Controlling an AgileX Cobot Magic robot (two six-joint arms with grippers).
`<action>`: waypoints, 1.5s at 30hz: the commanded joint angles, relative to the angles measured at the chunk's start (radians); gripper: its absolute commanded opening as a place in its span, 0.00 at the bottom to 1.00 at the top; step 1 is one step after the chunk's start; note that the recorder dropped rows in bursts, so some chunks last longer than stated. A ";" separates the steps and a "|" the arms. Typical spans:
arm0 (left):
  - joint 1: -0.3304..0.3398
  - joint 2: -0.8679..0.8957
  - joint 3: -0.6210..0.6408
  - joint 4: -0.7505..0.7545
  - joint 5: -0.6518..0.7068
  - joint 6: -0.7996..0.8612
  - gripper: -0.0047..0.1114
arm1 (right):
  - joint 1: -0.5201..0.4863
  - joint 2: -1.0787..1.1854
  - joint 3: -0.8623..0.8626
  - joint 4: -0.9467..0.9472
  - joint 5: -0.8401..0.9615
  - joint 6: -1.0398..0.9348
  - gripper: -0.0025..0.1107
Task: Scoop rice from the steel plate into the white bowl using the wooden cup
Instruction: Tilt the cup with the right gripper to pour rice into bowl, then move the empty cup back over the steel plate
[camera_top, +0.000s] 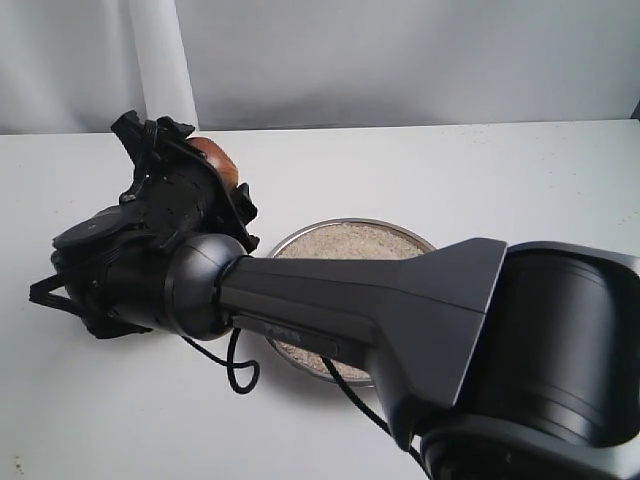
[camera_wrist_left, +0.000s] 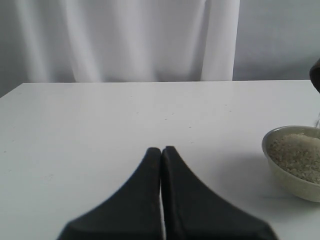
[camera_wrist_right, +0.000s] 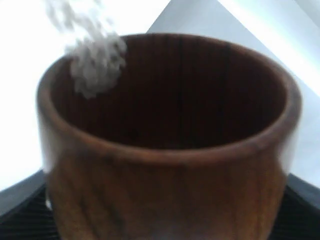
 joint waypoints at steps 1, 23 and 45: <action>-0.003 -0.003 0.002 0.000 -0.006 -0.004 0.04 | 0.001 -0.009 -0.013 0.004 0.001 -0.010 0.02; -0.003 -0.003 0.002 0.000 -0.006 -0.004 0.04 | -0.134 -0.409 0.076 0.847 -0.401 0.349 0.02; -0.003 -0.003 0.002 0.000 -0.006 -0.004 0.04 | -0.446 -0.803 0.860 0.630 -0.485 0.234 0.02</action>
